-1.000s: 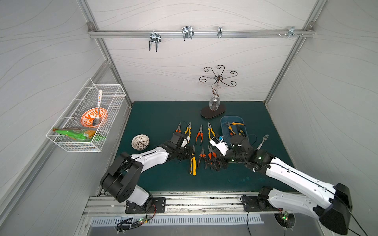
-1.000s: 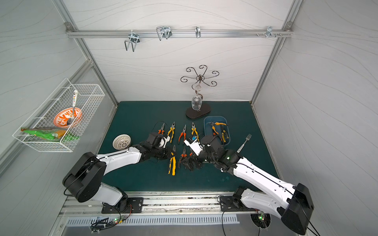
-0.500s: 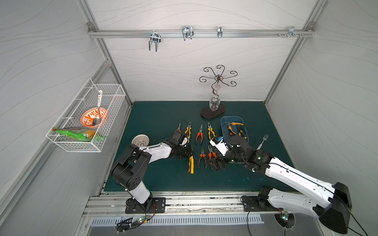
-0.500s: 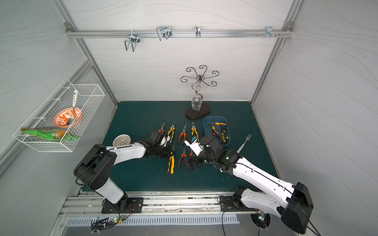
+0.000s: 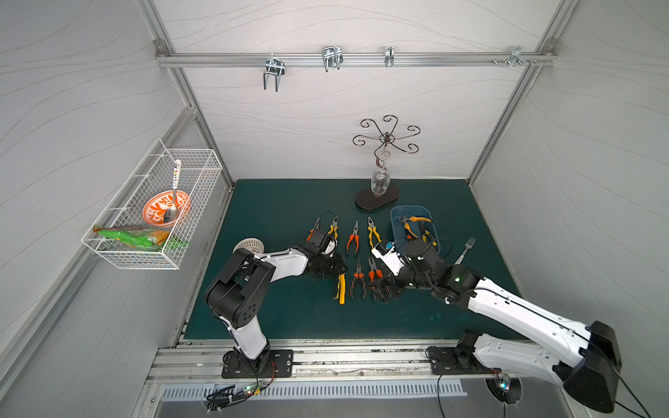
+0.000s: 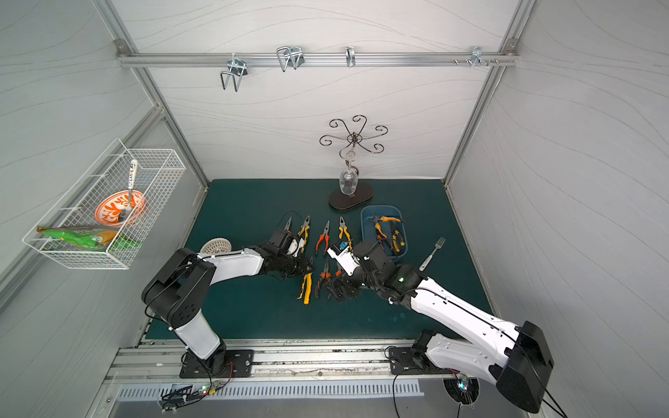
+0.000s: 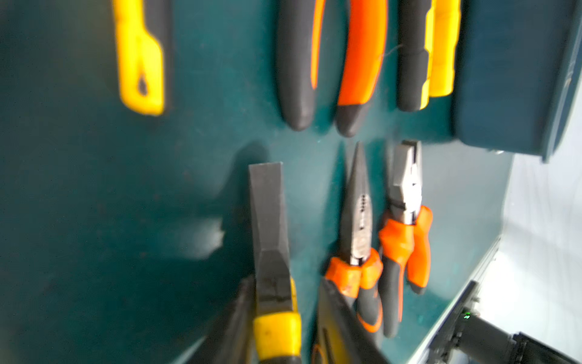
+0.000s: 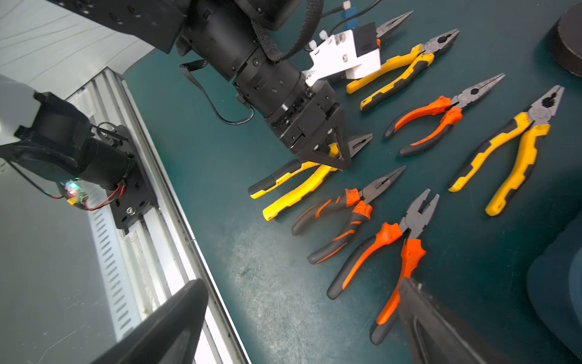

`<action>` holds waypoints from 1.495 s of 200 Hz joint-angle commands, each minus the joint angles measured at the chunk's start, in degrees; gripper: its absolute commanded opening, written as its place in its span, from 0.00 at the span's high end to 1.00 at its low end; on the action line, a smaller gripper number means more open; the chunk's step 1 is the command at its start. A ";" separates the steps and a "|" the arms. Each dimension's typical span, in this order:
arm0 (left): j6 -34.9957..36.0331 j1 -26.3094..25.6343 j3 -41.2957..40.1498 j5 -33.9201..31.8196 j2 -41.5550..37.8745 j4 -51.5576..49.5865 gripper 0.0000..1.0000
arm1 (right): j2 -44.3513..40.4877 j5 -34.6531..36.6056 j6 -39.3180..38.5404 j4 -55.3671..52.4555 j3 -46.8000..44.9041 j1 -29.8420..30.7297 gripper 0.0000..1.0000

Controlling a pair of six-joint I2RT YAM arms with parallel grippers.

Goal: Take the pliers out of the storage box
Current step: Place the pliers at the center of the board, then pick up the pliers from the storage box.

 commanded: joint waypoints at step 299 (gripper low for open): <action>26.76 -14.61 -5.90 -10.99 -31.24 6.82 0.00 | 47.75 26.45 -12.04 -24.57 41.31 -32.45 0.24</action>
